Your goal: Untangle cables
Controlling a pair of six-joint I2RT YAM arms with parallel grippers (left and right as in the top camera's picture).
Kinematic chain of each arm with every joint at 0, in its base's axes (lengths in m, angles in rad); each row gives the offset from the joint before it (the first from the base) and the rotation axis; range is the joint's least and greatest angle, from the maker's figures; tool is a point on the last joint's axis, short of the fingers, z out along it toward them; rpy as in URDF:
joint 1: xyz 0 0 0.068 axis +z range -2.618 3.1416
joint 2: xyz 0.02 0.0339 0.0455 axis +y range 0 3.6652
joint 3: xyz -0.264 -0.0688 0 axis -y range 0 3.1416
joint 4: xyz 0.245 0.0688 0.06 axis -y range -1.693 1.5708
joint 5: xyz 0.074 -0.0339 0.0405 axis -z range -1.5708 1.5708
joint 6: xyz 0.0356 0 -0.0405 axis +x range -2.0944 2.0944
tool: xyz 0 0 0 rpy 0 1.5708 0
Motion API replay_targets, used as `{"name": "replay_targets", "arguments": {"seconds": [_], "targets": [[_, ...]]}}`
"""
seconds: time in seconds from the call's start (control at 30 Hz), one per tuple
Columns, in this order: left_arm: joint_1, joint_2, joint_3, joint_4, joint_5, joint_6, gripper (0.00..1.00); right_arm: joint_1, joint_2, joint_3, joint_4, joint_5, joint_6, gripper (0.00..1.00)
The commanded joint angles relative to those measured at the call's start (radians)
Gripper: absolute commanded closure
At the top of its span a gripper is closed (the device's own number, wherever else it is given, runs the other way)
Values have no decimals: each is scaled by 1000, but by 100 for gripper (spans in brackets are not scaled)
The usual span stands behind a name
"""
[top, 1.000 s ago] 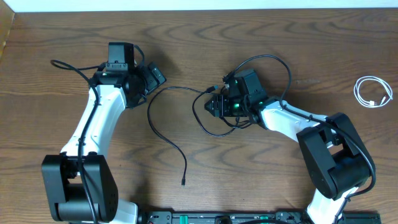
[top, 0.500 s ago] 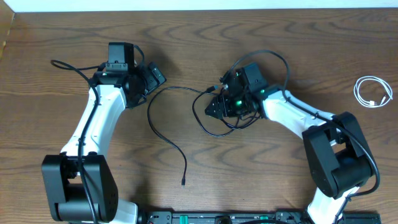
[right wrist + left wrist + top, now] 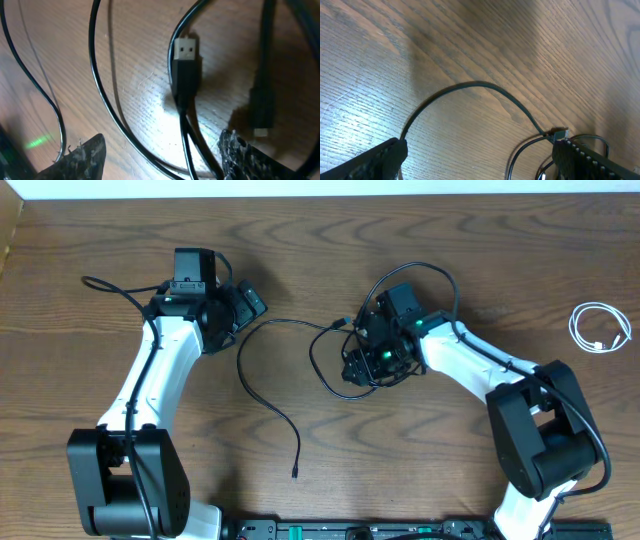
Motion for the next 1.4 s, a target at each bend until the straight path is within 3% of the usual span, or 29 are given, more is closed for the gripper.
{"name": "replay_targets", "arguments": {"seconds": [0.0,0.6,0.77,0.9,0.97,1.27,1.37], "targets": [[3,5,-13,-2,-13,6,2,6,15,4,-19,15,-45,33],[3,5,-13,-2,-13,6,2,32,22,13,-64,18,-113,37],[3,5,-13,-2,-13,6,2,32,22,43,-145,26,-225,38],[3,5,-13,-2,-13,6,2,38,22,57,-172,180,-267,42],[3,5,-13,-2,-13,6,2,39,22,56,-141,230,-262,48],[3,5,-13,-2,-13,6,2,42,22,60,-127,227,-265,56],[3,5,-13,-2,-13,6,2,50,22,60,-135,178,-330,56]]}}
